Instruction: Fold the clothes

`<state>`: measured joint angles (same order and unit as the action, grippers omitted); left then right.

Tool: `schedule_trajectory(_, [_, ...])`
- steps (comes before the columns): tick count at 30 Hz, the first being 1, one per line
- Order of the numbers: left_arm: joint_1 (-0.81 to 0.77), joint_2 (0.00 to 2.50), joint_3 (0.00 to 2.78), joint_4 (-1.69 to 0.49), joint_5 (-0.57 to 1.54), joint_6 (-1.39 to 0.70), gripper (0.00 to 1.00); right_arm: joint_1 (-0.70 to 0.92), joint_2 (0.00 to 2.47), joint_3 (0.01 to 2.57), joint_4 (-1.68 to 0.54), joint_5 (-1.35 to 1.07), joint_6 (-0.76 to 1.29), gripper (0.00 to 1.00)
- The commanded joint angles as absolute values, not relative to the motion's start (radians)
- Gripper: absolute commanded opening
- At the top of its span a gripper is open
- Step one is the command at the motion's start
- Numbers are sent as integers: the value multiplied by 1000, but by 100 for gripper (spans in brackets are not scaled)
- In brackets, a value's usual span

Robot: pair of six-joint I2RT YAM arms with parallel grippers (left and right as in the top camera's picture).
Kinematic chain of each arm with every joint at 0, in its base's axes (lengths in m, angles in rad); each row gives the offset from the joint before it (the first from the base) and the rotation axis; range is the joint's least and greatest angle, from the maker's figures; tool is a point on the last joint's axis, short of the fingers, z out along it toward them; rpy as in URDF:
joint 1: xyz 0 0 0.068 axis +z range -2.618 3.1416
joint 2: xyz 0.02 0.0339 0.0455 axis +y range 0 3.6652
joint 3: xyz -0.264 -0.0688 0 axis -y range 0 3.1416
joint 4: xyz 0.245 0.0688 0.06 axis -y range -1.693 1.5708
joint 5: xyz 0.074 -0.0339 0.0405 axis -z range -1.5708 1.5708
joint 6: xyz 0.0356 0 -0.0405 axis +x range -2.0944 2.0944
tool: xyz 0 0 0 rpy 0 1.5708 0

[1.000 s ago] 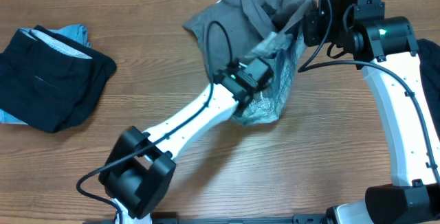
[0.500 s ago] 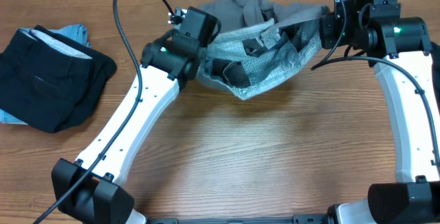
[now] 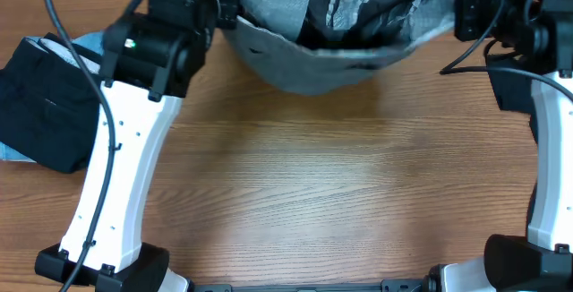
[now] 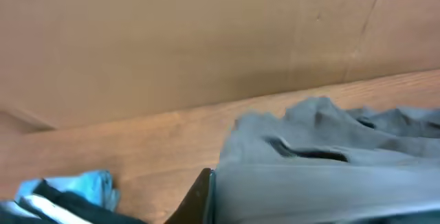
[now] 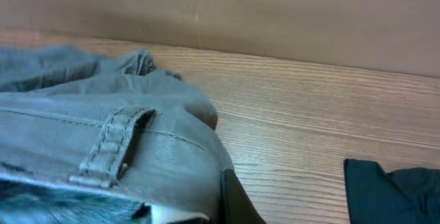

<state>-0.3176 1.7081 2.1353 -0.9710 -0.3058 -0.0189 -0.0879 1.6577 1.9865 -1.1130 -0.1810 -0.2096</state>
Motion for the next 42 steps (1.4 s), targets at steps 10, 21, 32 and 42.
schedule_trajectory(10, [-157,1671,2419,-784,-428,85,6,-245,1650,2321,-1086,-75,-191,4])
schedule_trajectory(21, [-103,1673,2459,-836,-268,-286,4,-244,1650,2331,-1172,-221,-190,4])
schedule_trajectory(32, [-105,1779,2329,-1231,-136,-382,4,-242,1713,2222,-1410,-338,-130,4])
schedule_trajectory(42, [-140,2029,2264,-1201,-51,-382,4,-152,1875,1897,-1326,-413,-130,7])
